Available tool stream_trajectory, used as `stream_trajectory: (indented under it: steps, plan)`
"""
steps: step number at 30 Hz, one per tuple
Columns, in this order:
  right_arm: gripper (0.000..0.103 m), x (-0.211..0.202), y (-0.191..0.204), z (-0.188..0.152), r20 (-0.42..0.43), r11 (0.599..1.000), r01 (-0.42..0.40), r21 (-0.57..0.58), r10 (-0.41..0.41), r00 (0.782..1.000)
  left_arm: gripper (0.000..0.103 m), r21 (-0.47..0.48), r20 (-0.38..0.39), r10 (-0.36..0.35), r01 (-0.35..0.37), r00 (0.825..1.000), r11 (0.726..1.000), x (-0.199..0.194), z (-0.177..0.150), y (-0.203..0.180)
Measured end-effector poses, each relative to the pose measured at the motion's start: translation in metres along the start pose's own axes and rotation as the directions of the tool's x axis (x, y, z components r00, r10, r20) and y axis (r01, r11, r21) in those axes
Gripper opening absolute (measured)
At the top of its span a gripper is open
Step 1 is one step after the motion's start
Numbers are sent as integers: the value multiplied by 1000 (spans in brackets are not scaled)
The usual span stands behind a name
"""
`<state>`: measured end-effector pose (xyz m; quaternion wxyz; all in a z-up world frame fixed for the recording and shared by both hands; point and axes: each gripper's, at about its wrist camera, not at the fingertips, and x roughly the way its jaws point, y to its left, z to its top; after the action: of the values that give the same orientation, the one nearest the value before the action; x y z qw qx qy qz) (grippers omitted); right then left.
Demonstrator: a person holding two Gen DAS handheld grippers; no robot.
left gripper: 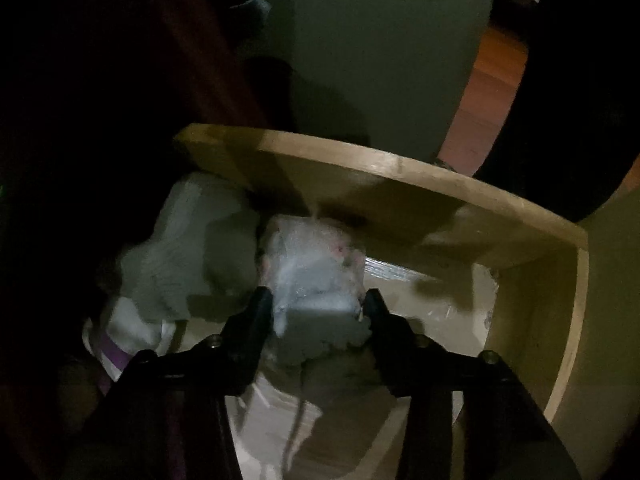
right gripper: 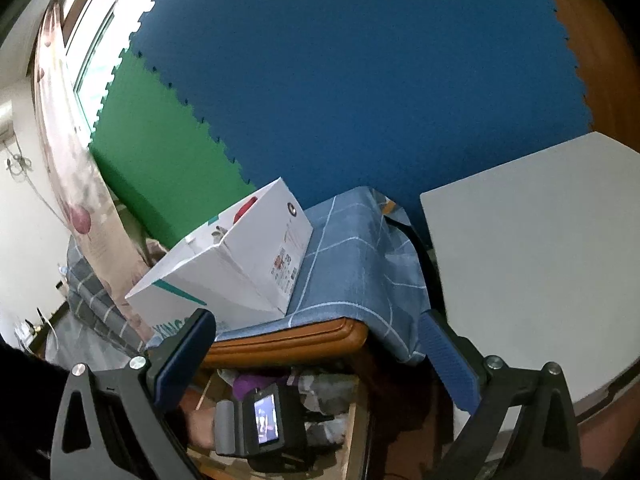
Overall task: Take underwear out of drawer
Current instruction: 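Reach the left gripper into the drawer toward the pale underwear while the right gripper withdraws, then close the left gripper on the pale patterned underwear and lift it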
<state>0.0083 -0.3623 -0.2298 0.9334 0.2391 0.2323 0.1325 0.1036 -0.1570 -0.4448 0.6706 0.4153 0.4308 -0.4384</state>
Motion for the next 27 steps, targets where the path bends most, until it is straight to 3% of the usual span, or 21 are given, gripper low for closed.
stream_trajectory:
  steps: [2,6,14,21,27]
  plan:
    - [103,3,4,-1,-14,1000,8,-21,-8,1000,19,-23,12,-16,16,1000,1000,-6,1,6]
    - [103,6,9,-3,-27,998,28,-51,-30,999,17,-15,34,-16,16,999,1000,-30,-2,11]
    - [103,13,8,-6,-53,996,64,-60,-68,996,17,-34,156,19,-14,988,999,-120,-16,2]
    - [103,27,20,-10,-97,987,101,-127,-114,989,17,-81,267,83,-64,960,995,-187,-32,-13]
    - [103,41,35,-18,-144,968,120,-222,-155,977,18,-136,346,175,-135,922,981,-253,-48,-31]
